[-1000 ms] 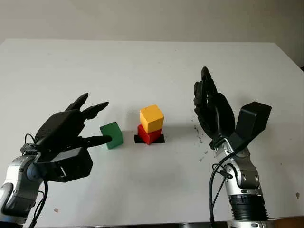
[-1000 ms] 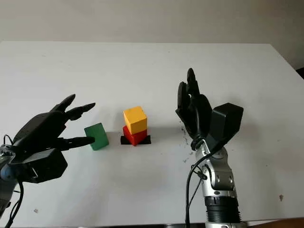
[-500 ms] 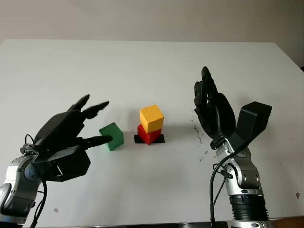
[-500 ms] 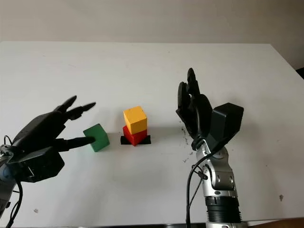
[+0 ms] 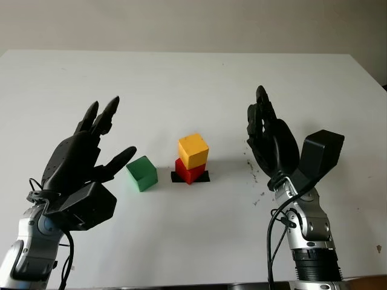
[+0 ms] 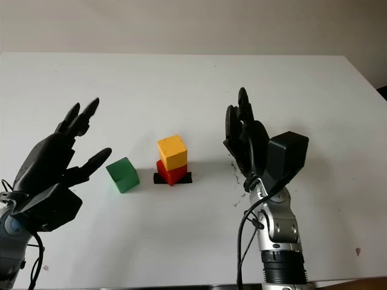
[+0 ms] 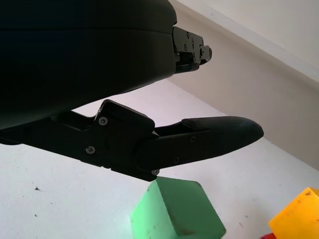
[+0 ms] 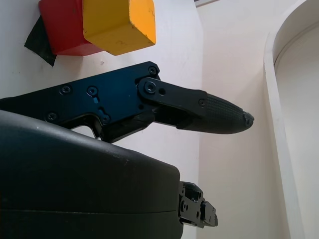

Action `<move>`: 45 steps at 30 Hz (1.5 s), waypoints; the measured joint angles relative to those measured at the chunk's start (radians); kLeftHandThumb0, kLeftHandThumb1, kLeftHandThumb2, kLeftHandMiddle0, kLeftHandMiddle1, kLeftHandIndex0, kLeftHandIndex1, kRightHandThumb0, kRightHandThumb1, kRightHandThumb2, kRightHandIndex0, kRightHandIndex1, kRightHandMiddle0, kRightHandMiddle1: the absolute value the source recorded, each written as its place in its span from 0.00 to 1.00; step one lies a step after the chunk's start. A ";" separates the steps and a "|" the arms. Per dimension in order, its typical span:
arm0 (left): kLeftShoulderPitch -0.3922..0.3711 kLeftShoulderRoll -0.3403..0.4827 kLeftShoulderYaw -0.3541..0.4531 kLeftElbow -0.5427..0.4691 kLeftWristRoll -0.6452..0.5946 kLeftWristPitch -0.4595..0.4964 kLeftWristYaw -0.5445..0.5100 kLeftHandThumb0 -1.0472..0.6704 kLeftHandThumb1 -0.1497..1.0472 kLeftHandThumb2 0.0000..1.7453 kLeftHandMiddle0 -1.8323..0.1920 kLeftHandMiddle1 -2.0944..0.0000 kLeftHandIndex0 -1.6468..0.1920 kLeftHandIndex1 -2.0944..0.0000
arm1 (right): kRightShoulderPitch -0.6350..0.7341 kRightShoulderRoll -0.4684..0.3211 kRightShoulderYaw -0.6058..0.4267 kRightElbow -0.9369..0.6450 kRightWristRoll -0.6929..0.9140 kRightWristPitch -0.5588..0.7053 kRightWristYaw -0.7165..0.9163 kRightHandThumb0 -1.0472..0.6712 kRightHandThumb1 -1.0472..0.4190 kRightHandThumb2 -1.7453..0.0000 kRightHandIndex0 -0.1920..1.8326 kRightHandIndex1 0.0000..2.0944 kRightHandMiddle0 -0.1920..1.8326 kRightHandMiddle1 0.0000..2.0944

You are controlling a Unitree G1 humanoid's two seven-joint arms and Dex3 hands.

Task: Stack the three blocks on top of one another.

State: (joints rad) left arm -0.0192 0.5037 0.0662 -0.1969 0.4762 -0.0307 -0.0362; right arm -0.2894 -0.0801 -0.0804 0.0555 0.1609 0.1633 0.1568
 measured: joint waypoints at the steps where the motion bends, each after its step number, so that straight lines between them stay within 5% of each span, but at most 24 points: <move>1: 0.005 -0.001 0.000 -0.013 0.003 0.007 -0.003 0.11 1.00 0.34 0.96 0.97 0.90 0.97 | 0.000 0.000 0.000 0.000 0.000 -0.001 0.000 0.21 0.00 0.62 0.00 0.00 0.00 0.00; 15: 0.108 -0.012 -0.064 -0.181 0.123 0.160 -0.133 0.02 1.00 0.25 0.97 0.97 0.93 0.98 | 0.006 0.000 -0.004 0.000 0.001 -0.005 0.003 0.21 0.00 0.63 0.00 0.00 0.00 0.00; 24: 0.111 0.000 -0.097 -0.174 0.231 0.165 -0.146 0.01 1.00 0.20 0.98 0.97 0.94 0.97 | 0.008 0.006 -0.004 0.000 0.001 -0.009 -0.004 0.22 0.00 0.63 0.00 0.00 0.00 0.00; 32: 0.087 0.001 -0.155 -0.071 0.496 0.189 0.022 0.05 1.00 0.17 0.98 0.97 0.91 0.97 | 0.016 0.008 -0.003 0.001 0.003 -0.023 0.008 0.21 0.00 0.63 0.00 0.00 0.00 0.00; 45: 0.049 -0.017 -0.176 -0.016 0.520 0.230 0.045 0.07 1.00 0.14 0.92 0.96 0.79 0.92 | 0.018 0.008 -0.003 0.001 0.009 -0.036 0.024 0.22 0.00 0.64 0.00 0.00 0.00 0.00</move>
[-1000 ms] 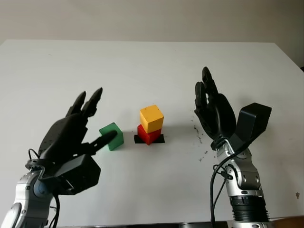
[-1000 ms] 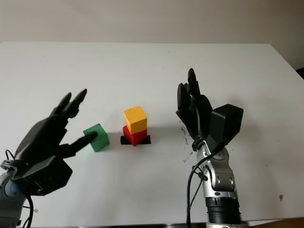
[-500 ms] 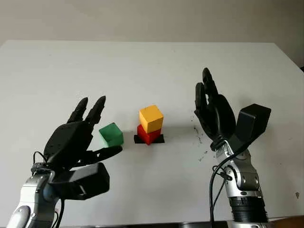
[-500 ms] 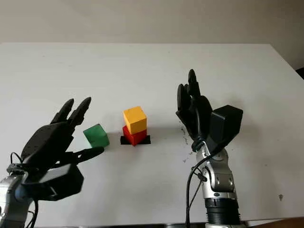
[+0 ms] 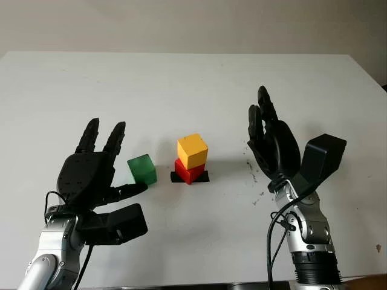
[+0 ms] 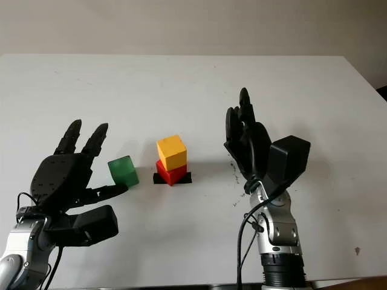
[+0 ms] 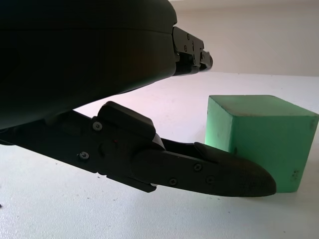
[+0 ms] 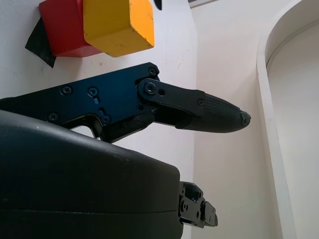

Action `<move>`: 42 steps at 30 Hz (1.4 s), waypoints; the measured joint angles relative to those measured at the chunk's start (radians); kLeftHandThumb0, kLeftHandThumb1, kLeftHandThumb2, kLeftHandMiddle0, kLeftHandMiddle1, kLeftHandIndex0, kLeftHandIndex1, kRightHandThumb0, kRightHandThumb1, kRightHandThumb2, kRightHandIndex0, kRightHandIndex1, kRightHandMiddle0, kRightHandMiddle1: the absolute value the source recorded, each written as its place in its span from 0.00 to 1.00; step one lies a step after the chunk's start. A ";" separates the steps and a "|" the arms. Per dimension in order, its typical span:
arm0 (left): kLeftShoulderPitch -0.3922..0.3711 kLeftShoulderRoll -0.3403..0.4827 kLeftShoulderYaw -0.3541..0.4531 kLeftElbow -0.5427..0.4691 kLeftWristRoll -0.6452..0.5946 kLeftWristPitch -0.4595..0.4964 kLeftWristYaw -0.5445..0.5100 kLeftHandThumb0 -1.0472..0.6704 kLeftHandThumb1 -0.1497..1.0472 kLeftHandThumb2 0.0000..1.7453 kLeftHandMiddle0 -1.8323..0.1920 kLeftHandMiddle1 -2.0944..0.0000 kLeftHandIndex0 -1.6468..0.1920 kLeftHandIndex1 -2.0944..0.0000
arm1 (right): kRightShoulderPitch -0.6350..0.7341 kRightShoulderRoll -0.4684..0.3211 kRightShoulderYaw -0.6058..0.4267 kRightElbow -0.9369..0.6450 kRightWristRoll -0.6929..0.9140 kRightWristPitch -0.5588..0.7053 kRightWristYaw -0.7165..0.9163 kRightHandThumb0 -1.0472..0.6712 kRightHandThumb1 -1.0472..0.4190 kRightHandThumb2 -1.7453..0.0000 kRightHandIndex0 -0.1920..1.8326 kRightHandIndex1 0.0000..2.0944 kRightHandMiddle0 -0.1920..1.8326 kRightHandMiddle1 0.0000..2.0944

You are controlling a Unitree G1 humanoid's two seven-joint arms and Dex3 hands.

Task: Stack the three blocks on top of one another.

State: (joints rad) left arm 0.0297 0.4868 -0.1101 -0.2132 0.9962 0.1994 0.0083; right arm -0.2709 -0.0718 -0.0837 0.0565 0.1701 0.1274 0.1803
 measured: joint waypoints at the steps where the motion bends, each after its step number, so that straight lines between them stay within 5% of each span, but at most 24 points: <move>1: 0.000 0.000 0.000 0.000 -0.014 -0.006 -0.003 0.07 1.00 0.14 0.92 0.96 0.78 0.92 | 0.000 0.000 0.000 0.000 0.000 0.000 0.000 0.22 0.00 0.64 0.00 0.00 0.00 0.00; 8: 0.001 0.002 0.026 -0.012 -0.195 -0.059 -0.081 0.05 1.00 0.12 0.89 0.97 0.76 0.88 | 0.001 0.000 0.000 0.000 0.000 0.001 -0.008 0.23 0.00 0.65 0.00 0.00 0.00 0.00; 12: 0.003 0.002 0.053 -0.018 -0.299 -0.089 -0.108 0.08 1.00 0.09 0.86 0.97 0.86 0.60 | 0.001 0.000 0.001 0.000 -0.001 0.001 -0.011 0.24 0.00 0.65 0.00 0.00 0.00 0.00; 20: 0.006 -0.012 0.094 -0.024 -0.451 -0.137 -0.116 0.29 1.00 0.06 0.80 0.96 0.82 0.46 | 0.002 0.000 0.007 -0.002 -0.010 0.020 -0.032 0.27 0.00 0.66 0.00 0.00 0.00 0.00; 23: 0.008 -0.013 0.098 -0.018 -0.435 -0.171 -0.082 0.39 1.00 0.09 0.76 0.96 0.85 0.37 | 0.002 0.000 0.007 -0.010 -0.009 0.028 -0.032 0.27 0.00 0.67 0.00 0.00 0.00 0.00; 28: 0.009 0.021 0.068 0.011 -0.201 -0.200 0.066 0.42 1.00 0.12 0.77 0.96 0.91 0.30 | 0.003 0.000 0.005 -0.016 -0.007 0.028 -0.031 0.27 0.00 0.68 0.00 0.00 0.00 0.00; 34: 0.001 0.037 0.027 0.006 -0.007 -0.141 0.089 0.44 1.00 0.09 0.77 0.96 0.86 0.35 | 0.003 0.000 0.003 -0.016 -0.002 0.027 -0.029 0.26 0.00 0.68 0.00 0.00 0.00 0.00; 36: -0.002 0.049 0.018 0.001 0.028 -0.128 0.073 0.39 1.00 0.10 0.81 0.97 0.87 0.48 | 0.003 0.001 0.003 -0.016 0.000 0.027 -0.029 0.26 0.00 0.68 0.00 0.00 0.00 0.00; 39: -0.003 0.061 0.006 -0.001 0.056 -0.119 0.046 0.33 1.00 0.06 0.87 0.98 0.79 0.85 | 0.003 0.001 0.003 -0.016 0.001 0.027 -0.030 0.26 0.00 0.68 0.00 0.00 0.00 0.00; 42: -0.003 0.061 0.003 -0.003 0.037 -0.114 -0.008 0.28 1.00 0.05 0.91 0.99 0.84 0.96 | 0.003 0.001 0.004 -0.016 0.000 0.027 -0.031 0.27 0.00 0.67 0.00 0.00 0.00 0.00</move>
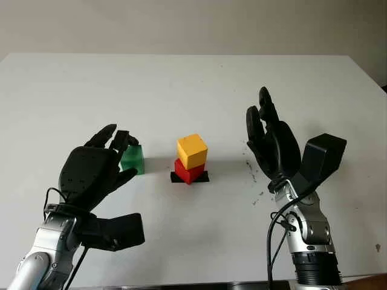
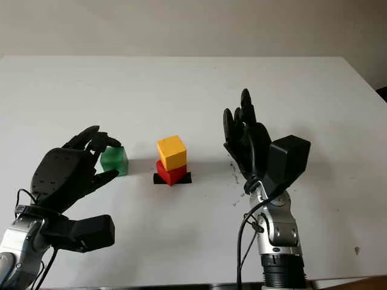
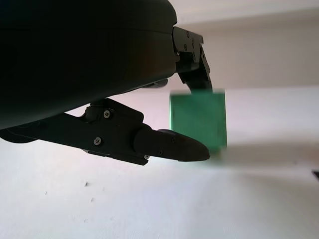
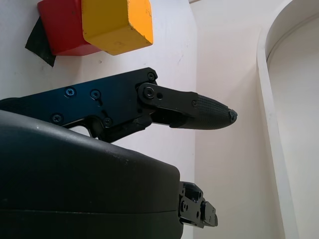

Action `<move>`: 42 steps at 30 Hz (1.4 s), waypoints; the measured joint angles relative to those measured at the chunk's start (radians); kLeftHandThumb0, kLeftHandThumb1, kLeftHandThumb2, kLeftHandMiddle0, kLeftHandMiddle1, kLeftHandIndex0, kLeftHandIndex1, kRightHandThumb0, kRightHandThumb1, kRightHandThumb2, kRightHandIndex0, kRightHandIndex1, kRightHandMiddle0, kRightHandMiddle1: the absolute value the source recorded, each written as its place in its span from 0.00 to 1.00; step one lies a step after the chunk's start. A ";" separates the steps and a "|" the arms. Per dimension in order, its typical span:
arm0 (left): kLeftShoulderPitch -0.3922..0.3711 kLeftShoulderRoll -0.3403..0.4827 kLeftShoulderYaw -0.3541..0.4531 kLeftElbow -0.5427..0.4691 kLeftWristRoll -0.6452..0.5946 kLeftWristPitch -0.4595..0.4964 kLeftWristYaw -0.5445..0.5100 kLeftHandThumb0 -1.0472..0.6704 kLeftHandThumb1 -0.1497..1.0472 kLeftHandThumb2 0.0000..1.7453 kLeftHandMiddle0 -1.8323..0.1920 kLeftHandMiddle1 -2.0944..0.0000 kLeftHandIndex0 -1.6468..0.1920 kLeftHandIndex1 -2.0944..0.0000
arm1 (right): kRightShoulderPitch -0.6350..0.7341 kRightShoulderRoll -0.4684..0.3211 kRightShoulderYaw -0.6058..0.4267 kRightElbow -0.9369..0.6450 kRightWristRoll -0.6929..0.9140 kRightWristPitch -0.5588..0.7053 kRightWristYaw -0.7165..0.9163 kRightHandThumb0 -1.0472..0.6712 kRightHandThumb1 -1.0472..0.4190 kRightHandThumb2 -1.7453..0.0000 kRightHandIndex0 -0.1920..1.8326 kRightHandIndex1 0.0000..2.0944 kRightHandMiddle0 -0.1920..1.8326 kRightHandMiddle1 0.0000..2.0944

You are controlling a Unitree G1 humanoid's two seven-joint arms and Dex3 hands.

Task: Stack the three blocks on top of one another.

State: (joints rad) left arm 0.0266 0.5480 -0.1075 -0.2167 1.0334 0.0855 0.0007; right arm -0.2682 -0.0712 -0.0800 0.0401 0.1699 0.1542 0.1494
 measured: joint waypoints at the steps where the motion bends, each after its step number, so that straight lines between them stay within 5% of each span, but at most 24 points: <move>1: 0.000 0.000 0.000 -0.004 -0.015 0.004 -0.020 0.26 1.00 0.06 0.92 0.99 0.86 0.97 | 0.000 0.000 0.000 0.000 0.000 0.000 -0.001 0.27 0.00 0.67 0.00 0.00 0.00 0.00; 8: 0.002 -0.006 0.006 -0.028 -0.091 0.015 -0.065 0.19 1.00 0.07 0.97 0.98 1.00 1.00 | 0.000 0.000 0.000 0.000 -0.001 0.000 -0.006 0.28 0.00 0.68 0.00 0.00 0.00 0.00; 24: -0.011 -0.007 0.094 -0.080 -0.282 -0.014 -0.093 0.20 1.00 0.09 0.95 0.97 0.89 0.96 | 0.002 0.000 0.002 -0.001 -0.007 0.001 -0.001 0.28 0.00 0.68 0.00 0.00 0.00 0.00; 32: -0.162 0.107 0.116 -0.012 -0.334 0.000 -0.269 0.24 0.98 0.03 0.90 0.96 0.71 0.91 | 0.005 -0.001 0.002 -0.004 -0.003 0.003 0.006 0.29 0.00 0.67 0.00 0.00 0.00 0.00; 42: -0.405 0.250 0.060 0.135 -0.417 -0.027 -0.558 0.20 0.93 0.03 0.88 0.97 0.69 0.89 | 0.010 -0.001 0.000 -0.008 0.004 0.012 0.006 0.28 0.00 0.68 0.00 0.00 0.00 0.00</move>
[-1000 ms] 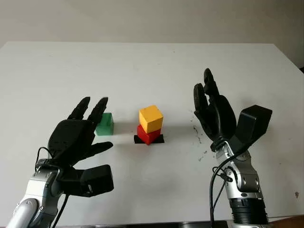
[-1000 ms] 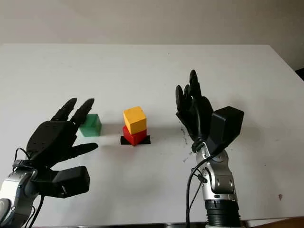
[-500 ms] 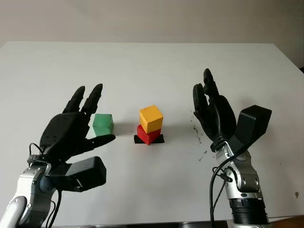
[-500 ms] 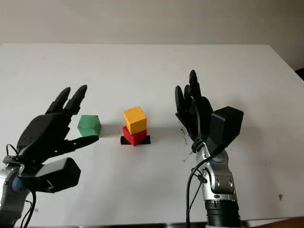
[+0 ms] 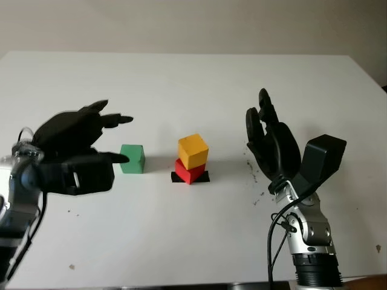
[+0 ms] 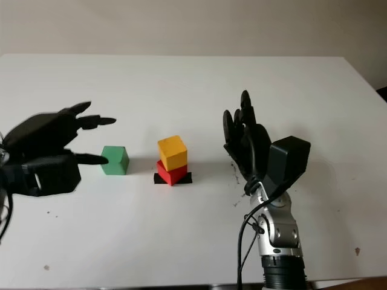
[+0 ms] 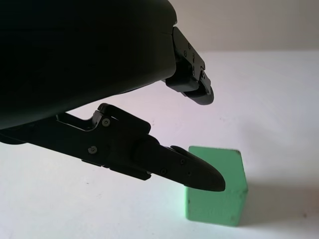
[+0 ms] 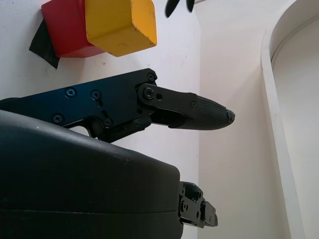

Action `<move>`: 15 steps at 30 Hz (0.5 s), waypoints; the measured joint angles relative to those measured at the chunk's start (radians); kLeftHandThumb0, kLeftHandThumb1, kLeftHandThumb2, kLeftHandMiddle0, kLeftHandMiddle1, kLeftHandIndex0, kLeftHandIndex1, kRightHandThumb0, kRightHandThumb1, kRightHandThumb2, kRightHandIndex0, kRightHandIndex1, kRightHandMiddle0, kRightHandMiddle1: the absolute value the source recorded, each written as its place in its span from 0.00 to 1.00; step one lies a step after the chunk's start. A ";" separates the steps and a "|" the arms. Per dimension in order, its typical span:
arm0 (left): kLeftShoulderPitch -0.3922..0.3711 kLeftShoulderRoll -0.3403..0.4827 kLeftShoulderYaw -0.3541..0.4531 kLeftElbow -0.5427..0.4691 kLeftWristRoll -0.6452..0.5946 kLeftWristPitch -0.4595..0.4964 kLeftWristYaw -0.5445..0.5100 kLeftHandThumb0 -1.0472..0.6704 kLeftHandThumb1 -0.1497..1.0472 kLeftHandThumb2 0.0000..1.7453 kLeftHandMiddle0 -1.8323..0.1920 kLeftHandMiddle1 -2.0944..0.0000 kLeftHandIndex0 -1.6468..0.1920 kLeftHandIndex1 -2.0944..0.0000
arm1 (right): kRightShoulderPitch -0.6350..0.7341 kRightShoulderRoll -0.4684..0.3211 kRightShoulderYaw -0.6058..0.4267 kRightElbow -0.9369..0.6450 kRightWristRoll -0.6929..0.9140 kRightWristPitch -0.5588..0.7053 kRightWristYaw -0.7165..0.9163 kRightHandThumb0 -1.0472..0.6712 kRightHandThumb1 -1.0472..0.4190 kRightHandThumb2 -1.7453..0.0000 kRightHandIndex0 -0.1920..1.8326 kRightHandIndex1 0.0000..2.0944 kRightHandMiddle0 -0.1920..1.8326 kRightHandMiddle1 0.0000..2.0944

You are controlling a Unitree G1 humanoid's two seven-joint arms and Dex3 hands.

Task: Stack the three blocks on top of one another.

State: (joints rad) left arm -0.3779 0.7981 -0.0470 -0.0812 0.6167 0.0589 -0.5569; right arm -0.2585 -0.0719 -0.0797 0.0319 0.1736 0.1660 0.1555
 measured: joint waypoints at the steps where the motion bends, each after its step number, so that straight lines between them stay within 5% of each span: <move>1: -0.017 0.005 -0.012 0.009 0.000 -0.008 -0.012 0.19 0.93 0.03 0.88 0.97 0.69 0.88 | 0.000 0.000 0.000 0.000 0.000 0.000 0.000 0.29 0.00 0.68 0.00 0.00 0.00 0.00; 13: -0.080 0.019 -0.068 0.113 -0.027 -0.110 -0.045 0.16 0.89 0.02 0.89 0.98 0.72 0.88 | 0.001 0.000 0.000 0.000 -0.001 0.000 -0.003 0.29 0.00 0.68 0.00 0.00 0.00 0.00; 15: -0.080 0.019 -0.073 0.119 -0.025 -0.115 -0.041 0.17 0.89 0.03 0.90 0.98 0.78 0.79 | 0.001 0.000 0.000 0.000 -0.001 0.000 -0.003 0.29 0.00 0.67 0.00 0.00 0.00 0.00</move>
State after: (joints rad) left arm -0.4582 0.8171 -0.1204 0.0378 0.5917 -0.0559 -0.5981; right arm -0.2576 -0.0720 -0.0798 0.0317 0.1730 0.1663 0.1522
